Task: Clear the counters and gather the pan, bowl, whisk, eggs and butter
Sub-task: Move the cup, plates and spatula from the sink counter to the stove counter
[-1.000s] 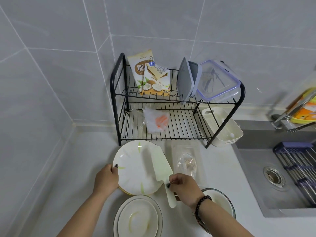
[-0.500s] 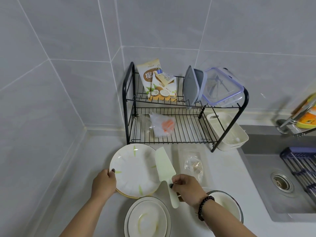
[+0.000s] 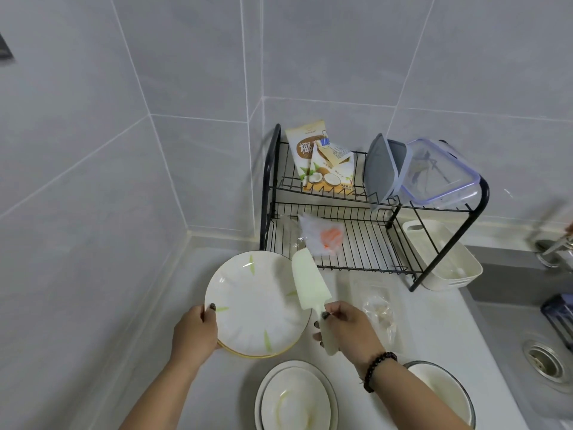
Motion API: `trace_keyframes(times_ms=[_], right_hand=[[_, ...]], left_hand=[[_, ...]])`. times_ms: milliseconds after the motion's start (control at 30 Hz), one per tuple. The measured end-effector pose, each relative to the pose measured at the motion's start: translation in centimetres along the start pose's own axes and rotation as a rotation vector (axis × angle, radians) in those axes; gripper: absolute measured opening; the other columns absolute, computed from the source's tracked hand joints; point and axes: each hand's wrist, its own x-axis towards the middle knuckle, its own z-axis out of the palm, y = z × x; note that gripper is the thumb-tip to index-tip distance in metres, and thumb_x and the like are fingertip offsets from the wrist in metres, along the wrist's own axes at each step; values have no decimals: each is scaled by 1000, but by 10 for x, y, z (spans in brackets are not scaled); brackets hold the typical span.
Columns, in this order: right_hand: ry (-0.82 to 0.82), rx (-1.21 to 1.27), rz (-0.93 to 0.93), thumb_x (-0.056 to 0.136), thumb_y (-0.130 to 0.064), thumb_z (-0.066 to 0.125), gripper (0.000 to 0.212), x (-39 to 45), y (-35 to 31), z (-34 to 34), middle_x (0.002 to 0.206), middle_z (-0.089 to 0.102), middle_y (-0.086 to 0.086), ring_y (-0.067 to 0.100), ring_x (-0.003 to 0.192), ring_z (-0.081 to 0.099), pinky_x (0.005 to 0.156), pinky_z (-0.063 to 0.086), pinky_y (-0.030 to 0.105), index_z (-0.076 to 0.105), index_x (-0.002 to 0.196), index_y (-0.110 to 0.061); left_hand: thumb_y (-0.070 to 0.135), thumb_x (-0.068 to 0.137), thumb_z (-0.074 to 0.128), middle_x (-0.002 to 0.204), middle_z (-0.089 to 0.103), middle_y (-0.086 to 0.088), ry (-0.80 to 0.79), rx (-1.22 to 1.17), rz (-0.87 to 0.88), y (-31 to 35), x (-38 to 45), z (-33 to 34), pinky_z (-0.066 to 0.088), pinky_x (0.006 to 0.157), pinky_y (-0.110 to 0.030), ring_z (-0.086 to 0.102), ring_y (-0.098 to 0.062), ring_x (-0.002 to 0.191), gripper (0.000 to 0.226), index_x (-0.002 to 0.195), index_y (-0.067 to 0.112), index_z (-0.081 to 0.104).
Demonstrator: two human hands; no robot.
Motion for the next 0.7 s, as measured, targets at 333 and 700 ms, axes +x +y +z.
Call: trace_keyframes(times_ms=[333,700], right_hand=[[279,59,-123,92,-15,59,12,-2,-4,-30,70,50,4,16,50,46,53,40,27,53,98,-6],[558,250,-197,76,-24,78,24,-51,3,-139,54,43,-1,19,54,38,54,38,31,64,57,-18]], left_hand=[[20,99,45,84,67,-17,-133,-140,66,35,-35,20,59,56,-34,67,-35,82,30,82,1,62],[28,98,48,89,67,-21,-388,-137,207,102,-91,88,60,66,-52,66,-34,85,28,84,11,64]])
